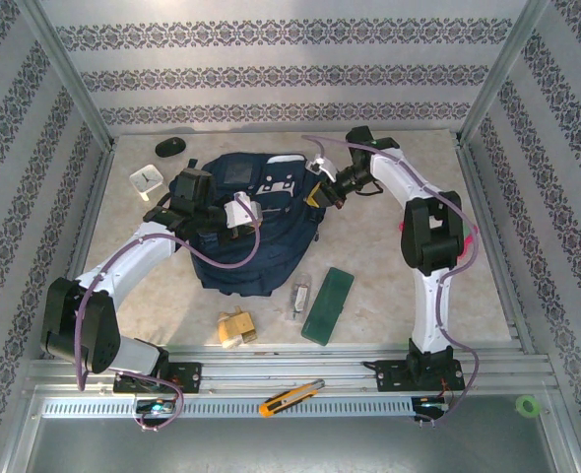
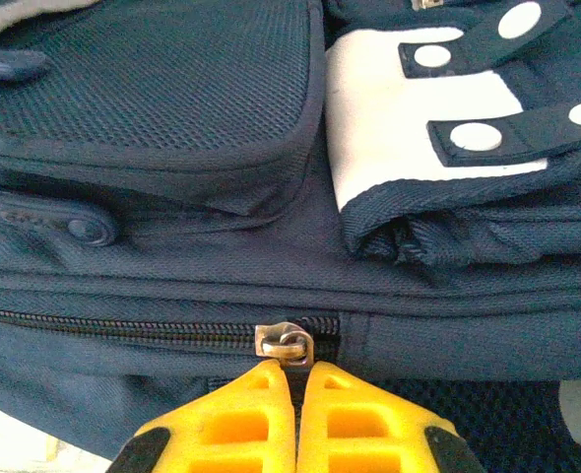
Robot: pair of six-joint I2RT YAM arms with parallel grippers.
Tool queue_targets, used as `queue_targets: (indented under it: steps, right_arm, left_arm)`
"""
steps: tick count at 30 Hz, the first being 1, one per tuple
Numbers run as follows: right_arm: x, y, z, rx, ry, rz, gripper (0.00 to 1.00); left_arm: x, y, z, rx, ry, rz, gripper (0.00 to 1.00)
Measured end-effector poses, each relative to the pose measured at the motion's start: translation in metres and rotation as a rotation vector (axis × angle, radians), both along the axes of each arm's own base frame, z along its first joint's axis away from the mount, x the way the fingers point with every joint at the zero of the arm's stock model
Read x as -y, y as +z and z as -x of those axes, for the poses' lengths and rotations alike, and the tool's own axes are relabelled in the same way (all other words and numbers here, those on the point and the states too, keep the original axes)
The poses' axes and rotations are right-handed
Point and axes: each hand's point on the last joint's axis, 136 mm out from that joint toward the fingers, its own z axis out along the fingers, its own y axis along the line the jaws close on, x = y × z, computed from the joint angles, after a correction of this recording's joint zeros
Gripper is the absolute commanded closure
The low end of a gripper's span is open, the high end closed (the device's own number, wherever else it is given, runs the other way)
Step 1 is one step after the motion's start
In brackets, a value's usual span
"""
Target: Pack the student bag
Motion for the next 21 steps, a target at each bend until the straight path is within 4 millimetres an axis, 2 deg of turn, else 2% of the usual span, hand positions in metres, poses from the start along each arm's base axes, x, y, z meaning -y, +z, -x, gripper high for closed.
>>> queue_targets:
  steps: [5, 14, 16, 18, 21]
  right_arm:
    - [0.001, 0.005, 0.01, 0.001, -0.023, -0.007, 1.0]
    - [-0.017, 0.025, 0.058, 0.012, 0.012, -0.036, 1.0]
    - [-0.018, 0.024, 0.062, 0.008, 0.004, -0.039, 0.82]
    - [-0.014, 0.022, 0.056, -0.001, -0.029, -0.036, 0.67]
    - [0.001, 0.021, 0.039, -0.007, -0.095, -0.046, 0.59]
  left_arm:
    - [0.0, 0.001, -0.002, 0.007, 0.004, 0.004, 1.0]
    - [0.002, -0.001, -0.012, 0.03, 0.067, 0.015, 1.0]
    - [0.003, -0.001, -0.013, 0.038, 0.07, 0.012, 1.0]
    - [0.003, -0.001, -0.013, 0.039, 0.072, 0.01, 1.0]
    - [0.003, -0.002, -0.012, 0.037, 0.068, 0.011, 1.0]
